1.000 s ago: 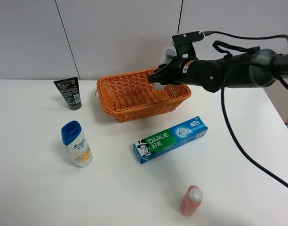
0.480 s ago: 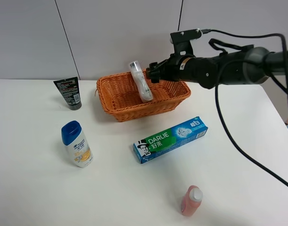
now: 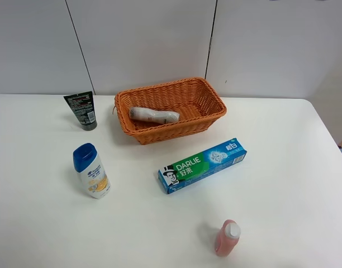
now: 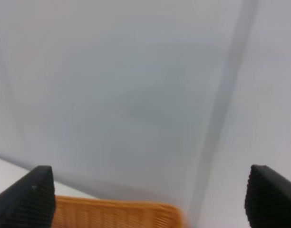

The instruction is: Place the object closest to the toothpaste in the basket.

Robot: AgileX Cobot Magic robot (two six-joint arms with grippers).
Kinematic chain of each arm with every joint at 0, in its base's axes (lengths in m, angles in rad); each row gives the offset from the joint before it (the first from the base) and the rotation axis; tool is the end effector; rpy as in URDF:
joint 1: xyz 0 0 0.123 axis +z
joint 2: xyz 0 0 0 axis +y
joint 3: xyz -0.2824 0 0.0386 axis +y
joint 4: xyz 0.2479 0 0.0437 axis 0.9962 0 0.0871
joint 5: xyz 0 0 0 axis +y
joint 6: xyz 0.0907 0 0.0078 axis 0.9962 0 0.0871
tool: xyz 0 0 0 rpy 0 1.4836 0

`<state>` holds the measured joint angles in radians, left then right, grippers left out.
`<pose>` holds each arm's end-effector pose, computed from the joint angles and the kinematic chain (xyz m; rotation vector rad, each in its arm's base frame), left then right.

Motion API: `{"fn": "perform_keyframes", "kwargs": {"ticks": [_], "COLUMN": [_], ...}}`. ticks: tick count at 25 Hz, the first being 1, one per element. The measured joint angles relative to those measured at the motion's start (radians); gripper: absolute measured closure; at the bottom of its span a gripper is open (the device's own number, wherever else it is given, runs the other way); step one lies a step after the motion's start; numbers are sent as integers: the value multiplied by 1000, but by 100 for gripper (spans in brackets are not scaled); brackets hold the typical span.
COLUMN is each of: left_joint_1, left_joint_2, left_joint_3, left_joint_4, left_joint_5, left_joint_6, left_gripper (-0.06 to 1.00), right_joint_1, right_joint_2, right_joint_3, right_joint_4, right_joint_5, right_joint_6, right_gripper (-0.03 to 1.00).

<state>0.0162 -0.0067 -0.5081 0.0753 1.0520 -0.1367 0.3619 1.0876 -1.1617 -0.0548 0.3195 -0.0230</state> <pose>-0.0067 0.0058 0.2803 -0.1579 2.0124 0.0133 0.2220 0.0824 0.4385 -0.3631 1.6940 0.1966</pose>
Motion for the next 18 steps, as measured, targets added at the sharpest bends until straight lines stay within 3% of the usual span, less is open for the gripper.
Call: {"fn": "perform_keyframes", "kwargs": {"ticks": [4,11,15,18], "left_joint_1": [0,0,0,0], "left_joint_2": [0,0,0,0], "left_joint_3": [0,0,0,0], "left_joint_4": [0,0,0,0], "left_joint_5": [0,0,0,0], "left_joint_6": [0,0,0,0], "left_gripper": [-5,-5,-5,-5], "right_joint_1": [-112,-340,-410,-416], "right_joint_2": [-283,-788,-1004,-1088], "right_joint_3": [111,417,531,545], "right_joint_4": [-76,-100,-77,-70], "right_joint_5": [199,558,780,834], "right_joint_6": [23,88,128,139], "right_gripper": [18,18,18,18]}}
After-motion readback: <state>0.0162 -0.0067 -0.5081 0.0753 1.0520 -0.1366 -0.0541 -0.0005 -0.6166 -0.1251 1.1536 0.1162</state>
